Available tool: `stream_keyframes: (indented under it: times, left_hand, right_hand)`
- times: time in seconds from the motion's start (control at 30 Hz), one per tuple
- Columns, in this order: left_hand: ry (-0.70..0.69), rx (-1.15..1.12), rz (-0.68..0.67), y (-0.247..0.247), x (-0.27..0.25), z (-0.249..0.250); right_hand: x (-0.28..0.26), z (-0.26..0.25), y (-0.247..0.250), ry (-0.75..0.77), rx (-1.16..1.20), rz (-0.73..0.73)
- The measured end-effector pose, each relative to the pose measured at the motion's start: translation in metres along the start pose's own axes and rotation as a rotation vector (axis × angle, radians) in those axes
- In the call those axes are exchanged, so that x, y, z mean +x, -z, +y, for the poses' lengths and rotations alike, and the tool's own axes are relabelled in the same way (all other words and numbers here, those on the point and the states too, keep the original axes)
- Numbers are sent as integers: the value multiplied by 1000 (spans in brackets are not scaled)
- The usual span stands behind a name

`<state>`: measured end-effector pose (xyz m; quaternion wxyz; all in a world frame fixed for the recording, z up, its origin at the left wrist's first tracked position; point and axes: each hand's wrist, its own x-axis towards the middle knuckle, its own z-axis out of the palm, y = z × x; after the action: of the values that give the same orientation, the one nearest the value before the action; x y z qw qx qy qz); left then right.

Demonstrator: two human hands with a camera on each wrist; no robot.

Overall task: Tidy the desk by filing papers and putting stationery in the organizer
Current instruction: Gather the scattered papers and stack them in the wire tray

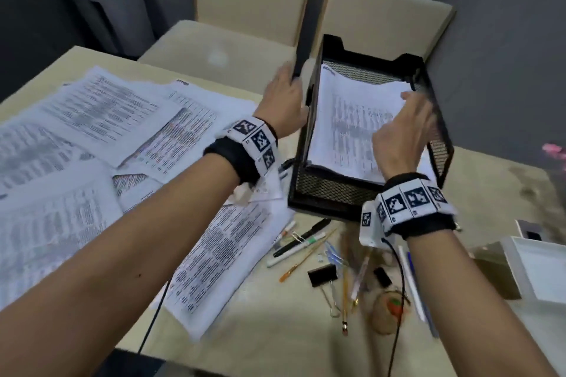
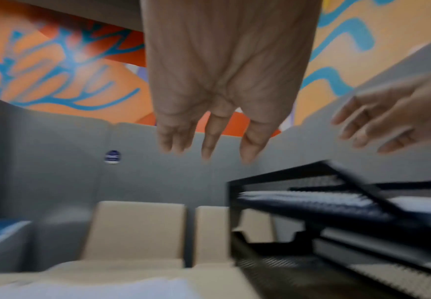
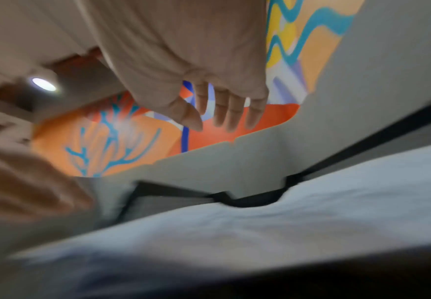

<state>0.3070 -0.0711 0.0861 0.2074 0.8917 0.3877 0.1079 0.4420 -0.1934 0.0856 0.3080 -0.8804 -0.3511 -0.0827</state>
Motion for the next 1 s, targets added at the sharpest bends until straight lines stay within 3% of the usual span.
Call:
stream_keyframes:
  times: [0.07, 0.13, 0.23, 0.33, 0.4, 0.47, 0.57, 0.73, 0.83, 0.93, 1.0]
  left_hand:
    - [131, -18, 8, 11, -7, -42]
    - [261, -5, -47, 18, -16, -90]
    - [412, 54, -166, 27, -35, -161]
    - [552, 110, -240, 29, -57, -230]
    - [657, 123, -257, 24, -72, -272]
    - [726, 134, -279, 17, -88, -307]
    - [696, 183, -329, 8, -105, -336]
    - [599, 270, -254, 13, -99, -336]
    - [452, 320, -244, 18, -100, -341]
    - [325, 140, -262, 16, -113, -351]
    - [200, 65, -293, 11, -124, -355]
  right_hand:
    - [-4, -36, -16, 71, 141, -49]
    - [-13, -71, -41, 143, 230, -191]
    - [-35, -115, -87, 202, -34, -419]
    - [-60, -148, -129, 345, -312, -466]
    - [-77, -169, -155, 429, -296, -518]
    - [-93, -187, -181, 370, -157, -687]
    - [-113, -204, -215, 221, -20, -890]
    - [-129, -219, -248, 189, -24, -1006]
    - [-118, -227, -255, 36, 118, -941]
    - [-100, -228, -257, -236, 290, -778]
    - [-93, -223, -256, -392, 296, -769]
